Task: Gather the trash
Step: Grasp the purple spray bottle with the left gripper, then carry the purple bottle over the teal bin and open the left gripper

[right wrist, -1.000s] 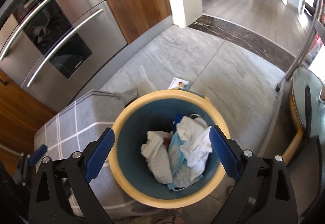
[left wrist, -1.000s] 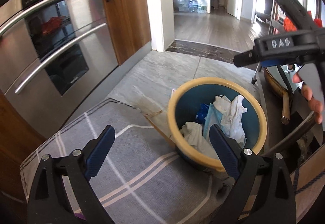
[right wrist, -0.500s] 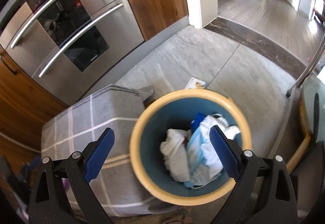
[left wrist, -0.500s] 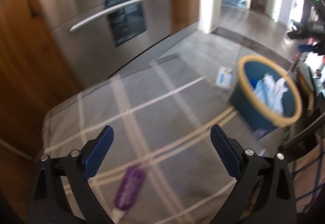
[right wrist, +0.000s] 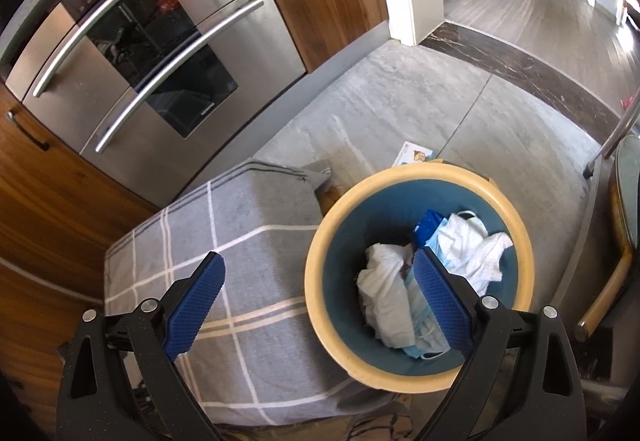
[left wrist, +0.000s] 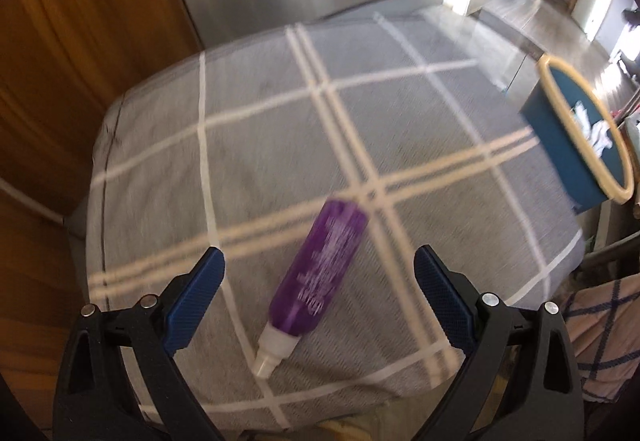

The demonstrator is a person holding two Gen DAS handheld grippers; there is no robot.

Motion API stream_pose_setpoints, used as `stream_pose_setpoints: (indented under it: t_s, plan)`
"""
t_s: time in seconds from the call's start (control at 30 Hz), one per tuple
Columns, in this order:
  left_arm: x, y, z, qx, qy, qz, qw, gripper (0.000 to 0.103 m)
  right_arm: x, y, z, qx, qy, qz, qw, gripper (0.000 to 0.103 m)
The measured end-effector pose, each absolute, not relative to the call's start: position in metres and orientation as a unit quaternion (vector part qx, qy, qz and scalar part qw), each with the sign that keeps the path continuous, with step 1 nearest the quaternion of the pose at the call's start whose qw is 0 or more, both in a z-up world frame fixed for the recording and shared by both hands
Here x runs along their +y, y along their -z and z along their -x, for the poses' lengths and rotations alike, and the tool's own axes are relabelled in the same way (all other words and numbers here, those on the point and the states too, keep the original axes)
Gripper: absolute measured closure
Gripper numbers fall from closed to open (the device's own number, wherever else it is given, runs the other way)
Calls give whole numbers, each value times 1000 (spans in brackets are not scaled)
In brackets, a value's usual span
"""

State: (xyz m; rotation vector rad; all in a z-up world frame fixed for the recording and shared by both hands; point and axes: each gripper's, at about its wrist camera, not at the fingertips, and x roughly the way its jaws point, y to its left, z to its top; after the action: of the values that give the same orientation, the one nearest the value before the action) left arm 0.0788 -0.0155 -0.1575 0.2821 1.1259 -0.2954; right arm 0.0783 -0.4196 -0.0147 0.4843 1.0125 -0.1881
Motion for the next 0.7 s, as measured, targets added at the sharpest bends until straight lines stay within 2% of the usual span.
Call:
stream_pose_setpoints:
  t_s: [0.2, 0.27, 0.33, 0.43, 0.7]
  plan:
    - [-15, 181, -75, 560, 129, -167, 801, 25, -429, 18, -76, 482, 92, -246, 836, 8]
    - [-17, 184, -74, 565, 129, -169, 797, 36, -434, 20, -74, 484, 95, -256, 831, 8]
    - [-16, 190, -75, 583, 127, -165, 785, 52, -436, 21, -73, 485, 98, -260, 829, 8]
    - [-12, 188, -78, 590, 121, -142, 785, 67, -437, 20, -72, 483, 99, -261, 830, 8]
    - [-32, 156, -78, 543, 147, -130, 816, 71, -446, 18, -68, 476, 104, -264, 832, 8]
